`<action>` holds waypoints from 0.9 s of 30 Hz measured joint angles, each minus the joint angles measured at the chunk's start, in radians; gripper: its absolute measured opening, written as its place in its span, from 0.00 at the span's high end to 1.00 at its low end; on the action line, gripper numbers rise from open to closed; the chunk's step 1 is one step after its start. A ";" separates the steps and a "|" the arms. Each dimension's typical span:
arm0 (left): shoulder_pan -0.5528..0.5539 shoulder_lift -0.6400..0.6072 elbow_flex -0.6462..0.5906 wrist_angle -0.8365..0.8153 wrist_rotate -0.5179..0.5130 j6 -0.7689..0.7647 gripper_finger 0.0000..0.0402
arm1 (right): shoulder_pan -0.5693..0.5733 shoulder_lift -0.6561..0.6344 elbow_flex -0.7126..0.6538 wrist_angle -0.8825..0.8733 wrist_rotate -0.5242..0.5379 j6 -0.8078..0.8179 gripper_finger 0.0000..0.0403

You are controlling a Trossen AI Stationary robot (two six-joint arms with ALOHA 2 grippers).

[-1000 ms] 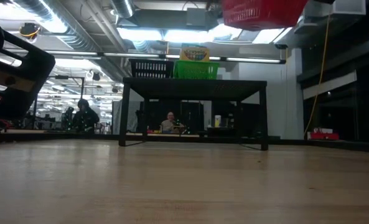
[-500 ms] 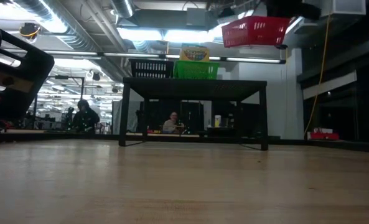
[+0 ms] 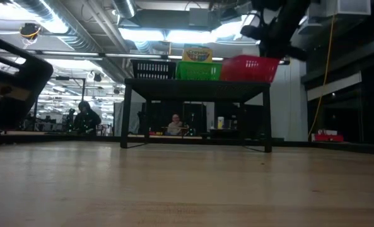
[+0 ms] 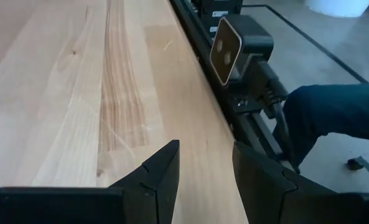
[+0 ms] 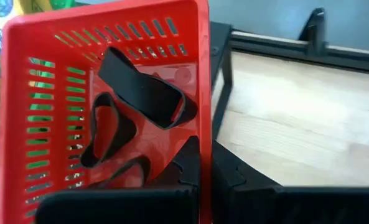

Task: Pick & Place Office Desk Supplies
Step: Put the red bin on the shelf

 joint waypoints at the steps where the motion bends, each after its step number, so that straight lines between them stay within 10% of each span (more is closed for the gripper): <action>1: 0.000 0.000 0.000 -0.005 0.000 -0.001 0.64 | -0.018 0.000 -0.017 0.032 -0.024 -0.015 0.99; 27: 0.027 0.000 0.000 -0.015 -0.014 0.000 0.64 | -0.136 0.000 -0.054 0.118 -0.146 0.064 0.99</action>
